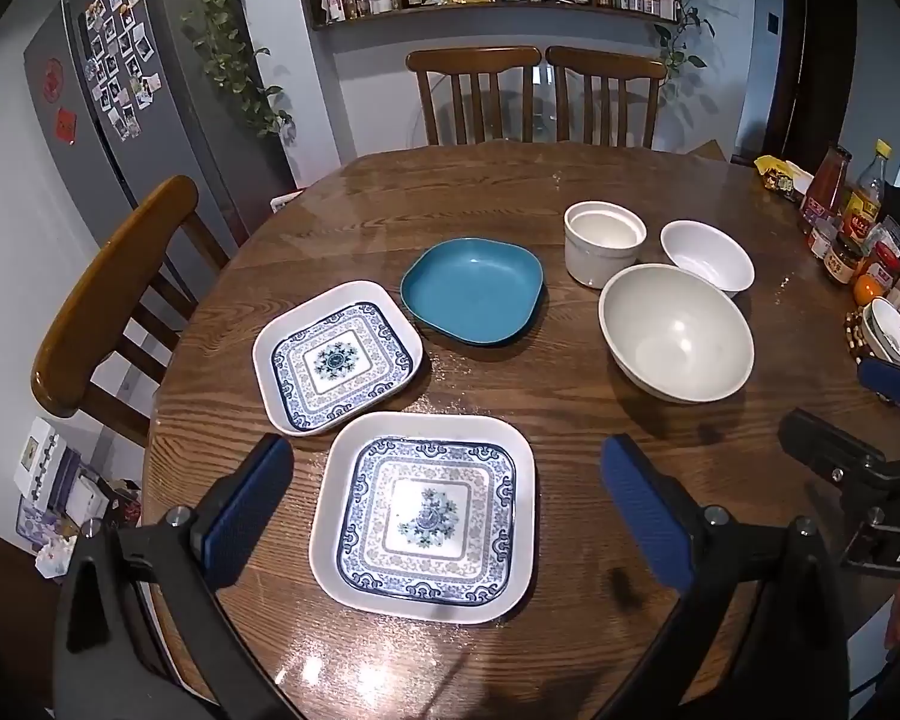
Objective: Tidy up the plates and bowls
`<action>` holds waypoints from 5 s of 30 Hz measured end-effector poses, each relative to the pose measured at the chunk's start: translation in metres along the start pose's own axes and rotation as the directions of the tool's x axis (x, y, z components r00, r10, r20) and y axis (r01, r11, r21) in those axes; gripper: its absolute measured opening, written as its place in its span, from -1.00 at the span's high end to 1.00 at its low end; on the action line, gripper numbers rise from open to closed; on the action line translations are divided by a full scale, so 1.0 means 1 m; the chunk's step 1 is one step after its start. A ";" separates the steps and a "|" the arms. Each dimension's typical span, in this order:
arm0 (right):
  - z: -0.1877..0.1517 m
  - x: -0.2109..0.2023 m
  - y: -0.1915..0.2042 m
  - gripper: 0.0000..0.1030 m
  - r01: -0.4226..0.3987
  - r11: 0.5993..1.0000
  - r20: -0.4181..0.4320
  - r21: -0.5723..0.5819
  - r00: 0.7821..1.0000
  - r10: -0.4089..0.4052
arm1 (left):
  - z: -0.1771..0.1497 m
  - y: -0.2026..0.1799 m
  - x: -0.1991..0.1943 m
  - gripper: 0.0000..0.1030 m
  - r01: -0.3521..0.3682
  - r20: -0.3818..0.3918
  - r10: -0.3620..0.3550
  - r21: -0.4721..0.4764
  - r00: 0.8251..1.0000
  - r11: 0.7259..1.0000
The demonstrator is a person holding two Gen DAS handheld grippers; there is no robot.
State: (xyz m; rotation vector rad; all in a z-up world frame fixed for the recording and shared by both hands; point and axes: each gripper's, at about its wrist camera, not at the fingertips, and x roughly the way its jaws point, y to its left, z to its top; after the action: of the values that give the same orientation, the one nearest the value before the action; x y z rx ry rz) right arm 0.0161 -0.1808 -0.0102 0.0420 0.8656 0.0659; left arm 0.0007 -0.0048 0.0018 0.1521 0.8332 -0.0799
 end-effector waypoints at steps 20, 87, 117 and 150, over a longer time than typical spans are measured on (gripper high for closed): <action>-0.001 0.000 -0.001 -1.00 -0.002 1.000 0.000 0.006 1.000 0.002 | 0.001 -0.002 0.001 -0.98 0.010 -0.009 -0.010 0.003 1.000 1.000; -0.009 0.037 -0.009 -1.00 -0.137 0.984 -0.106 0.111 0.983 0.148 | -0.008 0.010 0.042 -0.98 0.119 -0.144 -0.131 -0.086 0.981 0.989; -0.025 0.140 0.111 0.76 -0.272 0.962 -0.358 -0.022 0.901 0.247 | -0.061 0.098 0.112 0.48 0.145 -0.313 -0.186 -0.149 0.931 0.978; -0.026 0.083 0.064 0.29 -0.114 0.993 -0.258 0.020 0.959 0.115 | -0.048 0.056 0.083 -0.29 0.235 -0.239 -0.237 -0.038 0.942 0.971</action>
State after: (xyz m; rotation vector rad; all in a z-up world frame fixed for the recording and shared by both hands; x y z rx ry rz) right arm 0.0474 -0.1103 -0.0858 0.0897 1.1245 0.1809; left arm 0.0286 0.0579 -0.0857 0.0527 1.0940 -0.2879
